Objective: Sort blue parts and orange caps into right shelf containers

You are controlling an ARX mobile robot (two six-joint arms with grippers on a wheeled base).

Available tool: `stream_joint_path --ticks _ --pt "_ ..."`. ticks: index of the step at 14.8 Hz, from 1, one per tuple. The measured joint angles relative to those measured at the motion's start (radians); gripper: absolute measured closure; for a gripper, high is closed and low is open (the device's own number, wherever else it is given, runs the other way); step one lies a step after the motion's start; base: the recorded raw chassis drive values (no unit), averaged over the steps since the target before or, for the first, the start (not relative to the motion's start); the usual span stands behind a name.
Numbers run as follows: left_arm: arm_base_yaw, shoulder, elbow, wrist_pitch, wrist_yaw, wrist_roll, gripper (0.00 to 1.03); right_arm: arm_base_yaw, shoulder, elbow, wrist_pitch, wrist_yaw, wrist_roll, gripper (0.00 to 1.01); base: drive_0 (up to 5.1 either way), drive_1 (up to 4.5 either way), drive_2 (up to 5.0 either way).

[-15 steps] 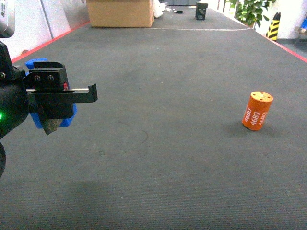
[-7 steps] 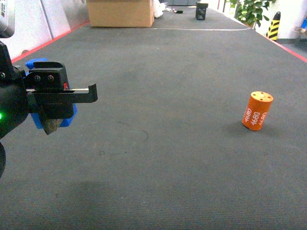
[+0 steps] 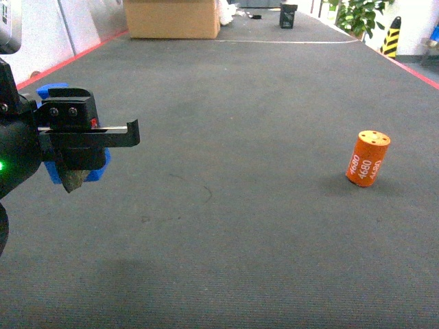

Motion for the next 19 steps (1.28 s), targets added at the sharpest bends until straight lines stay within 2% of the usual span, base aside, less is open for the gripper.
stream_joint_path --ticks 3,12,19 --pt "0.000 0.000 0.000 0.000 0.000 0.000 0.62 0.018 0.131 0.068 0.056 -0.001 -0.005 0.03 0.0 0.00 0.0" --pt "0.000 0.000 0.000 -0.001 0.000 0.000 0.62 0.017 0.542 0.320 0.160 -0.016 -0.030 0.03 0.0 0.00 0.0" --pt "0.000 0.000 0.000 0.000 -0.001 0.000 0.62 -0.004 0.673 0.436 0.179 -0.031 -0.048 0.03 0.0 0.00 0.0"
